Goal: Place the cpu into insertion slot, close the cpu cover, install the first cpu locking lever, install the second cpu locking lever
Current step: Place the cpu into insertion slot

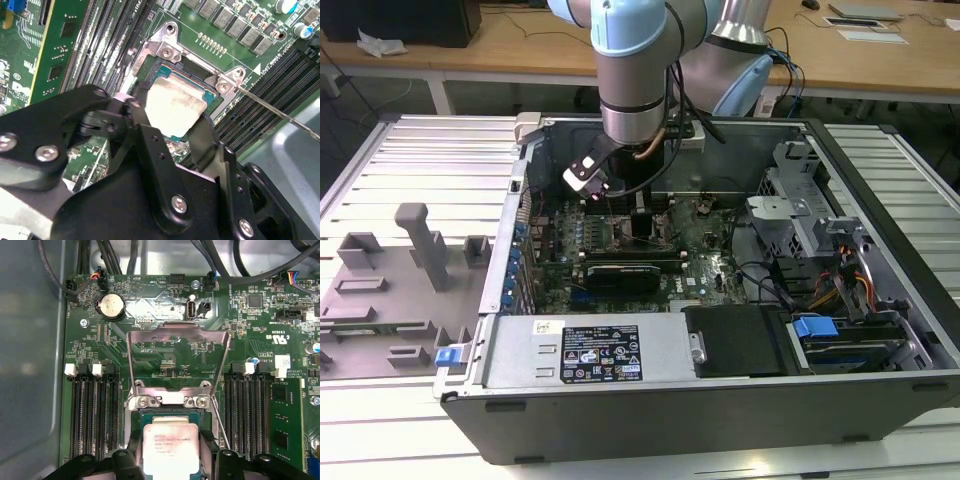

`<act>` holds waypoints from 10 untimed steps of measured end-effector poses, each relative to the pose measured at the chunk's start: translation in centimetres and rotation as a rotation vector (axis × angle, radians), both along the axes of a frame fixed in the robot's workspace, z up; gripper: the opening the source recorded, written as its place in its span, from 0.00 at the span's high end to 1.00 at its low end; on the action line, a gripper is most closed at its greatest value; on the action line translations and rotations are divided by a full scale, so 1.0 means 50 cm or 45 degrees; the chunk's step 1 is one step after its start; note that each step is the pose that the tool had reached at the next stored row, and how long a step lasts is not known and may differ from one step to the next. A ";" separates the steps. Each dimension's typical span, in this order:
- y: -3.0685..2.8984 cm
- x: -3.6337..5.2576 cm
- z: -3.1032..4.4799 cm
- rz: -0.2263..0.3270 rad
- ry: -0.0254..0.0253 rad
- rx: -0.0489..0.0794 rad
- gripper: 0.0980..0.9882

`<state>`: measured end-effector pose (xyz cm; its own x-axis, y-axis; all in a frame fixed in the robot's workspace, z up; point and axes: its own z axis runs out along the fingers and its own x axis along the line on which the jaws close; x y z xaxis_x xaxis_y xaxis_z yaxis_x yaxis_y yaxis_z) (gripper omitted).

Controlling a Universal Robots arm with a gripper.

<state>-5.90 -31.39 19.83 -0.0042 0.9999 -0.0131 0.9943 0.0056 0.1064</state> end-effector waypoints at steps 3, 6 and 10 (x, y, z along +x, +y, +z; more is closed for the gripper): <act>0.000 0.000 0.000 0.000 0.0004 -0.001 0.42; 0.000 0.000 0.006 0.000 0.0002 0.000 0.42; 0.000 0.000 0.006 0.000 0.0002 0.000 0.42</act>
